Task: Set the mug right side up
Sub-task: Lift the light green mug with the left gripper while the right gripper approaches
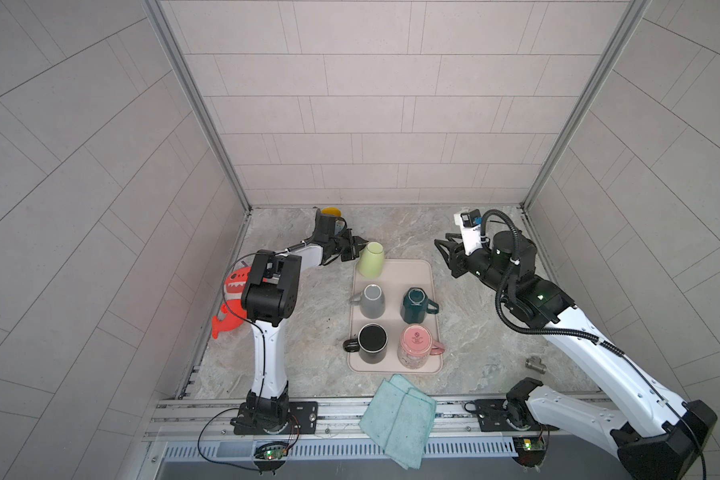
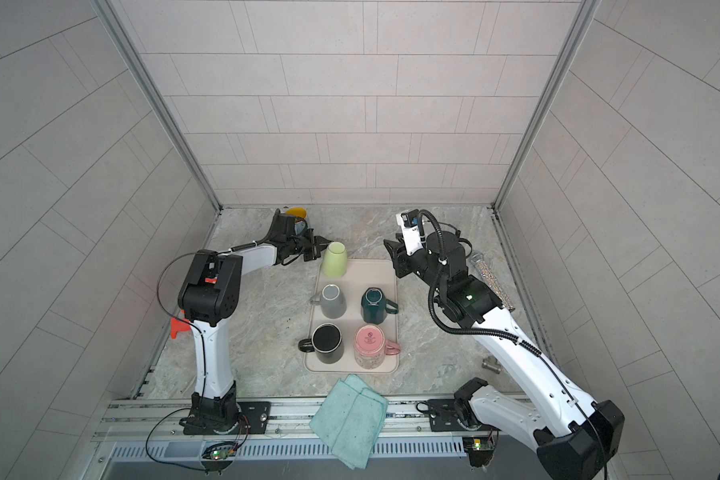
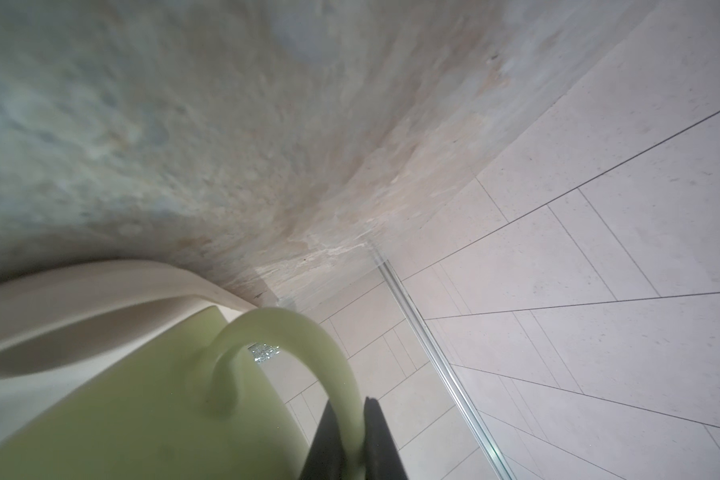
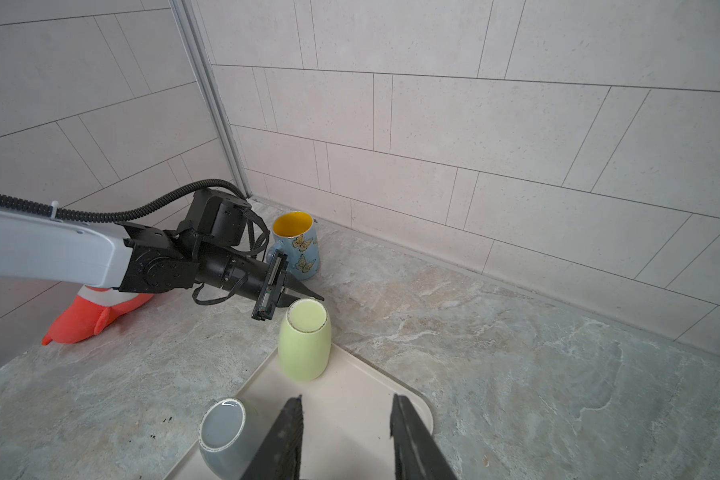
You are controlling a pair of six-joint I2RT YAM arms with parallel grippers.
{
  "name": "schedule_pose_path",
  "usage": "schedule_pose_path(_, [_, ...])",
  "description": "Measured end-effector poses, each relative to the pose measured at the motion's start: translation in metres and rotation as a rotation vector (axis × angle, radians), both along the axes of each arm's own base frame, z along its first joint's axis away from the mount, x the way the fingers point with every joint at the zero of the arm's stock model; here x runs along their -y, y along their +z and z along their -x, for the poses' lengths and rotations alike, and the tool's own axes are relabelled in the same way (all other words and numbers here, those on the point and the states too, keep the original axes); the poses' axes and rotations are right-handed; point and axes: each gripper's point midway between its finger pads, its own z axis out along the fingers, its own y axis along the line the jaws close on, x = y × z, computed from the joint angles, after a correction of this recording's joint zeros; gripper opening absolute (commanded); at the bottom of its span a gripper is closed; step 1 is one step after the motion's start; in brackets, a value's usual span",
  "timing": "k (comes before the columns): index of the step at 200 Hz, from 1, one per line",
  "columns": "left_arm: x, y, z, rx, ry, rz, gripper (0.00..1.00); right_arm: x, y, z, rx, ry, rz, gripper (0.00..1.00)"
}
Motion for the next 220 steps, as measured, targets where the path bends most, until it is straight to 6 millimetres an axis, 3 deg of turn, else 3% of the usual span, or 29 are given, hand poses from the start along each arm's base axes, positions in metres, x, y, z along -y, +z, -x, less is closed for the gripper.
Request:
schedule_pose_path(34, [0.007, 0.016, -0.009, 0.097, 0.013, 0.048, 0.00, 0.000, 0.001, 0.000, 0.005, 0.000, -0.003, 0.37])
schedule_pose_path(100, [0.023, 0.076, -0.025, 0.390, -0.005, 0.133, 0.00, 0.000, 0.001, 0.000, 0.002, -0.002, -0.009, 0.37])
schedule_pose_path(220, [0.043, 0.139, -0.017, 0.694, -0.128, 0.161, 0.00, 0.000, 0.001, 0.000, -0.006, -0.004, -0.019, 0.37])
